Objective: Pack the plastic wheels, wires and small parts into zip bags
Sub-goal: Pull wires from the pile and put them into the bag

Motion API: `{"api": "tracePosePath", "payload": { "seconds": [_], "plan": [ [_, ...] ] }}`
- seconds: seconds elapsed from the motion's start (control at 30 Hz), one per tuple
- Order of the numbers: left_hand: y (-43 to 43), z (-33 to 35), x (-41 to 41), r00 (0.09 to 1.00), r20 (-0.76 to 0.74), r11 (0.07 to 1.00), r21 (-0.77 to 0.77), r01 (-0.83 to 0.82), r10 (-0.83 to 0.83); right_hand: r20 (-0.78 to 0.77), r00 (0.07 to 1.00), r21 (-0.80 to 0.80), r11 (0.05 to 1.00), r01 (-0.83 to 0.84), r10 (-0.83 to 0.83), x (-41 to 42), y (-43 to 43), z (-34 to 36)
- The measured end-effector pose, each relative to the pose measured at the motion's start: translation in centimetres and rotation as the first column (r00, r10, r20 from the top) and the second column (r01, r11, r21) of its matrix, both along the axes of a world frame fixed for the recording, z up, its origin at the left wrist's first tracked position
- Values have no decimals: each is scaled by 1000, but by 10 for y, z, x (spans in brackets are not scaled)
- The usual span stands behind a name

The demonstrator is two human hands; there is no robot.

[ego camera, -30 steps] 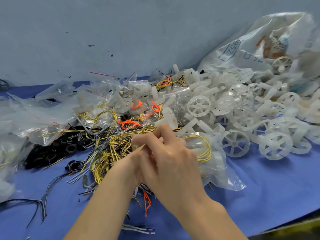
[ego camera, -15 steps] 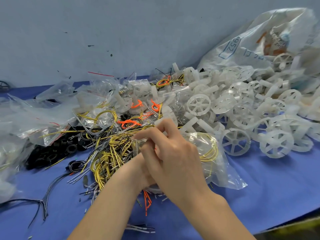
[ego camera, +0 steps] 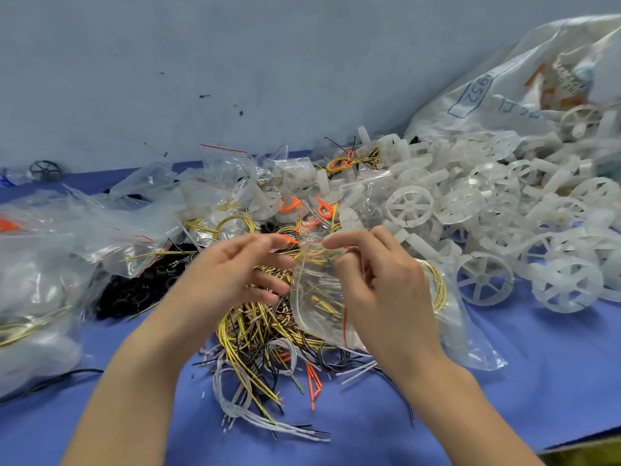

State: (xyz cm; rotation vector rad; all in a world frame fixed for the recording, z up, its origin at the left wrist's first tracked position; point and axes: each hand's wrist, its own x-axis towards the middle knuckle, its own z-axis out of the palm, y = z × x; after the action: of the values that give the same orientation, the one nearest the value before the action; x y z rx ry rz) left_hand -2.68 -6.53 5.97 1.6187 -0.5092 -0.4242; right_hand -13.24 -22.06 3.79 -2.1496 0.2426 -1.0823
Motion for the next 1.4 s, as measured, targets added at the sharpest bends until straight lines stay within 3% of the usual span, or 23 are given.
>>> {"api": "tracePosePath", "payload": {
  "seconds": [0.03, 0.1, 0.17, 0.43, 0.93, 1.17, 1.3, 1.4],
  "plan": [
    [7, -4, 10, 987, 59, 988, 17, -154, 153, 5, 1000, 5, 1000, 1, -1, 0, 0, 0],
    [24, -17, 33, 865, 228, 875, 90, -476, 447, 13, 1000, 10, 1000, 0, 0, 1, 0, -1],
    [34, -32, 46, 770, 374, 777, 175, -605, 516, 9, 1000, 11, 1000, -6, 6, 1, 0, -1],
    [22, -63, 69, 714, 594, 675, 356, -646, 370, -18, 999, -49, 998, -45, 44, 4, 6, -3],
    [19, -71, 97, 729, 677, 414, 636, -651, 105, 0, 1000, -100, 995, -31, 31, 7, 0, -5],
    [21, -73, 99, 718, 682, 441, 606, -662, 141, -2, 999, -89, 995, -42, 42, 6, 1, -4],
    [25, -71, 97, 717, 668, 524, 546, -653, 198, -6, 999, -85, 996, -39, 38, 6, 1, -4],
    [23, -62, 90, 705, 676, 638, 451, -625, 214, -5, 1000, -90, 995, -31, 31, 6, 2, -3]
  ]
}}
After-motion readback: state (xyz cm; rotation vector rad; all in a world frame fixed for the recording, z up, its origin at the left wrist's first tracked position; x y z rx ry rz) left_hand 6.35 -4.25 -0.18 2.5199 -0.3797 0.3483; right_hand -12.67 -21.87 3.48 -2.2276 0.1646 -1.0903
